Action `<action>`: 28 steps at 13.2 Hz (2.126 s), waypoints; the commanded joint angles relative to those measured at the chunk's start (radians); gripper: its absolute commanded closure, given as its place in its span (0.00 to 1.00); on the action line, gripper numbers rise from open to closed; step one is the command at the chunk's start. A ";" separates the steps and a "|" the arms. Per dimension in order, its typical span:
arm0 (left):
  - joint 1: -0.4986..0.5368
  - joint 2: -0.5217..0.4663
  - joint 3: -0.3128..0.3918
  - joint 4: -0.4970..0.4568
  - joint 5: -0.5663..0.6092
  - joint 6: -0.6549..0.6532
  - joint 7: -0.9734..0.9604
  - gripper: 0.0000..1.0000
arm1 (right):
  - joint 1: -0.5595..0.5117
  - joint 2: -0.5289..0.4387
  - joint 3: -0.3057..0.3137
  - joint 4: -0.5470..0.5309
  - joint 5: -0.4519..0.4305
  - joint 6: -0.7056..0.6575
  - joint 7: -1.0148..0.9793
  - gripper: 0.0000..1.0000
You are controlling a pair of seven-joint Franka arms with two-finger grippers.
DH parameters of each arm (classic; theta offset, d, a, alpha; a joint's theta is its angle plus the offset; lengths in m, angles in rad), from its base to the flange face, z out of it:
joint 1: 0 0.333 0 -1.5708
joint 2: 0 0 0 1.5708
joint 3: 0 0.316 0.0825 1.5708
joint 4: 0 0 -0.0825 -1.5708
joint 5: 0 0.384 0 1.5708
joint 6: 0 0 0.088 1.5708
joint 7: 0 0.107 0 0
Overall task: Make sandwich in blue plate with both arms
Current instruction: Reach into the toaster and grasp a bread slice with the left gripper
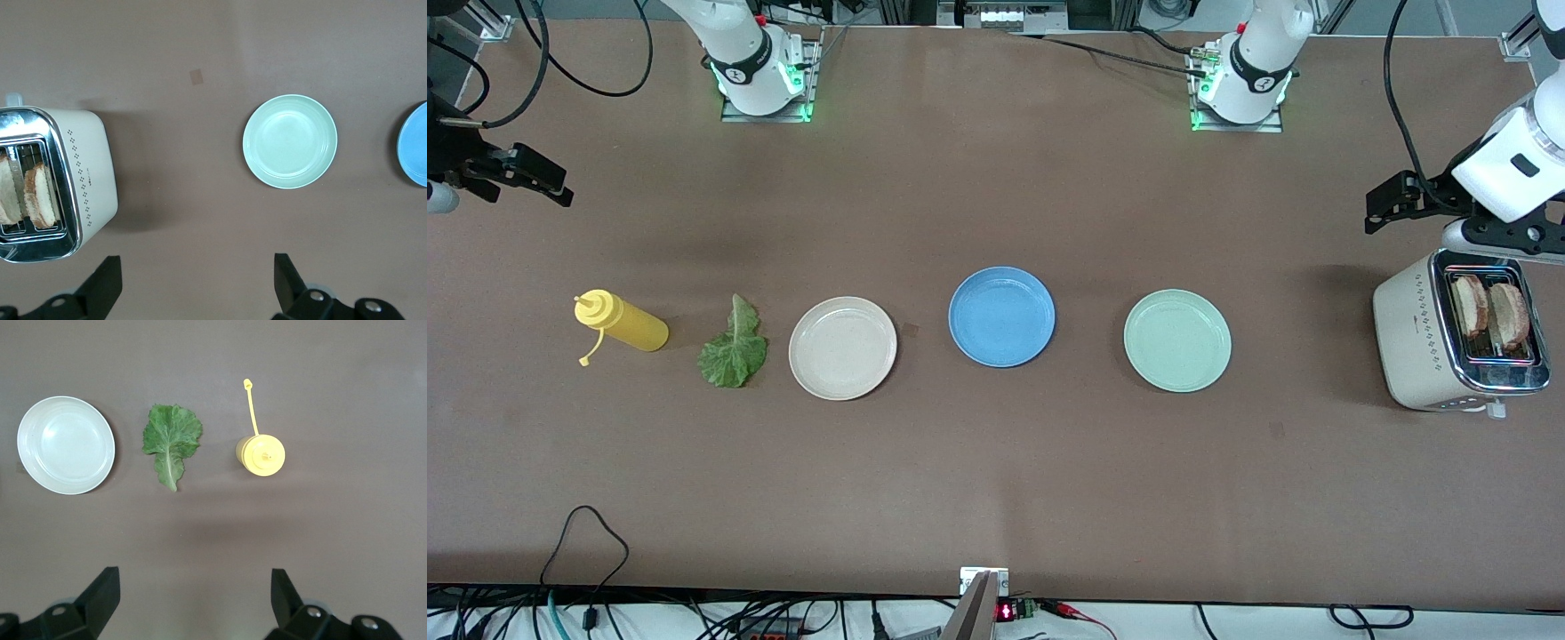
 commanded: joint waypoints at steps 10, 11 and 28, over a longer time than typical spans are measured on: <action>0.002 0.091 0.013 0.033 0.045 -0.065 0.003 0.00 | -0.003 -0.009 0.004 0.006 -0.011 -0.004 -0.028 0.00; 0.004 0.099 0.008 0.033 0.165 -0.059 0.035 0.00 | -0.003 -0.009 0.004 0.006 -0.011 -0.004 -0.028 0.00; 0.329 0.243 0.007 -0.283 0.328 0.469 0.245 0.57 | -0.003 -0.004 0.004 0.006 -0.013 0.017 -0.028 0.00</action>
